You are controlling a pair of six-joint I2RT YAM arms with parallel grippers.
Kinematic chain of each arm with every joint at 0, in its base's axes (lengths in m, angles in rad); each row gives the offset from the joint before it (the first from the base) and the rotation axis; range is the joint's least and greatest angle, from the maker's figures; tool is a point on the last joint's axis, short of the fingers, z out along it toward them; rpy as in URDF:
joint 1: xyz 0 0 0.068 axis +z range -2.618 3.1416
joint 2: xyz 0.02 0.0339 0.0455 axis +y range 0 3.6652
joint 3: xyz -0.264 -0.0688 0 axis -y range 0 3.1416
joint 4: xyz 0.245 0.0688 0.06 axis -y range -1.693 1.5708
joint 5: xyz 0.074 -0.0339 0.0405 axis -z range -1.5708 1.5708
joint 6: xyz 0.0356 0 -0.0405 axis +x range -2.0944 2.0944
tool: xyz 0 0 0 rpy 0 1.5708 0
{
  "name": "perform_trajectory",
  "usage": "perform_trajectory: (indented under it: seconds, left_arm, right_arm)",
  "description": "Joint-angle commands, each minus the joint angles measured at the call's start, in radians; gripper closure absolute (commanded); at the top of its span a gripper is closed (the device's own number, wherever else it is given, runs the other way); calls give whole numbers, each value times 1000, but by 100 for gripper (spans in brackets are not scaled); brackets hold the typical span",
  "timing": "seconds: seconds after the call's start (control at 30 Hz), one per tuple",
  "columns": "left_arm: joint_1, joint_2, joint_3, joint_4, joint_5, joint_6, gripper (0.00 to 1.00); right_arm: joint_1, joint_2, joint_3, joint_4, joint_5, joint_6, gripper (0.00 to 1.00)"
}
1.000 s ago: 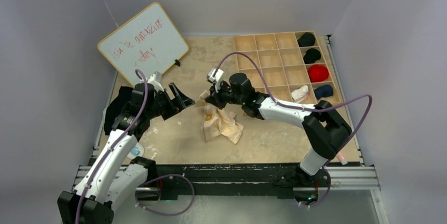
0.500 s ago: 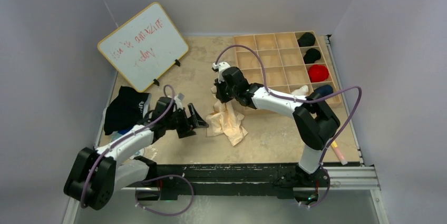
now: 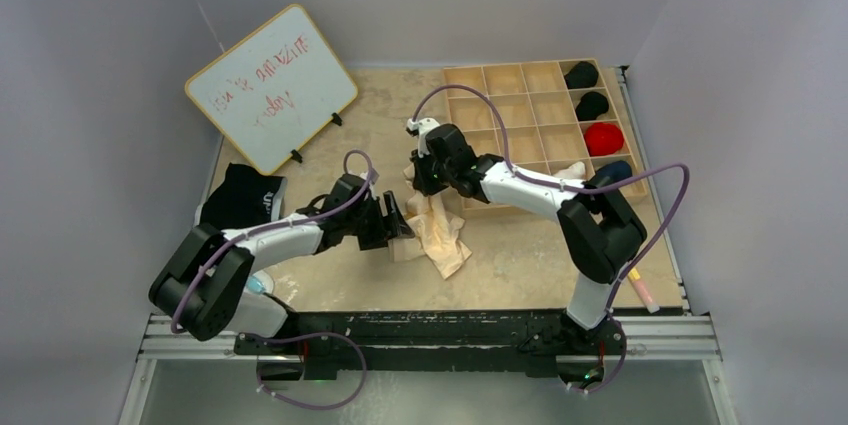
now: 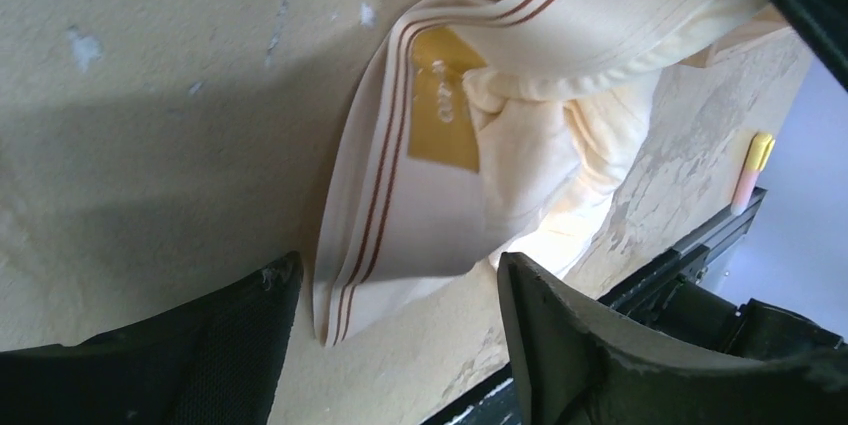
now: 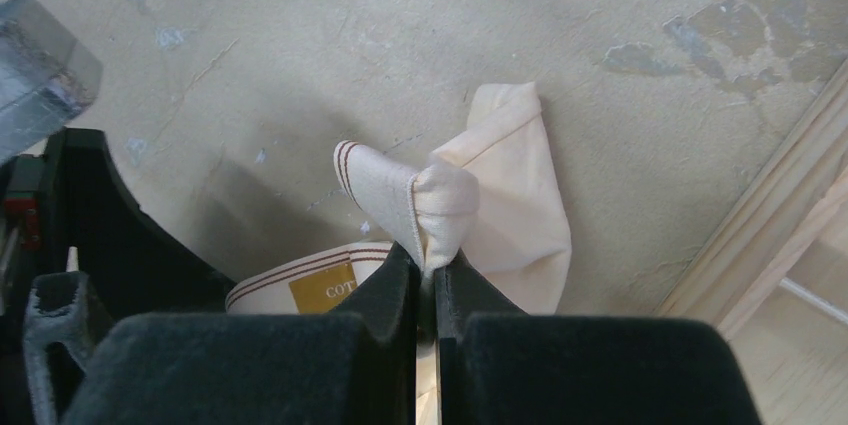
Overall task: Roll the underwear
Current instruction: Flatten out the underwear at the center of the board.
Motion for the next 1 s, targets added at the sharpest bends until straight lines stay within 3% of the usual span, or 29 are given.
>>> perform_trajectory:
  seconds: [0.0, 0.07, 0.2, 0.23, 0.43, 0.6, 0.83, 0.9, 0.97]
  left_arm:
    - [-25, 56, 9, 81, -21, 69, 33]
    - [-26, 60, -7, 118, 13, 64, 45]
    - [-26, -17, -26, 77, -13, 37, 95]
    - [-27, -58, -27, 48, -35, 32, 100]
    - [-26, -325, 96, -372, -212, 12, 100]
    - [-25, -443, 234, -699, -362, -1, 100]
    - [-25, -490, 361, -859, -472, 11, 100]
    - [-23, -464, 418, -885, -478, 38, 100]
    - [-18, -413, 472, -926, -510, 66, 93]
  right_arm:
    - [-16, -42, 35, -18, -61, 32, 100]
    - [-23, -42, 40, -20, -77, 38, 100]
    - [-36, -56, 58, -53, -97, 51, 100]
    - [-38, -63, 63, -63, -104, 53, 100]
    - [-38, -155, 55, -119, -131, 76, 100]
    - [-37, -286, -4, -178, -155, 124, 99]
    - [-38, -490, -170, -103, -251, 239, 100]
    - [-38, -476, -185, -76, -296, 295, 100]
    - [-38, -412, -151, -128, -260, 339, 99]
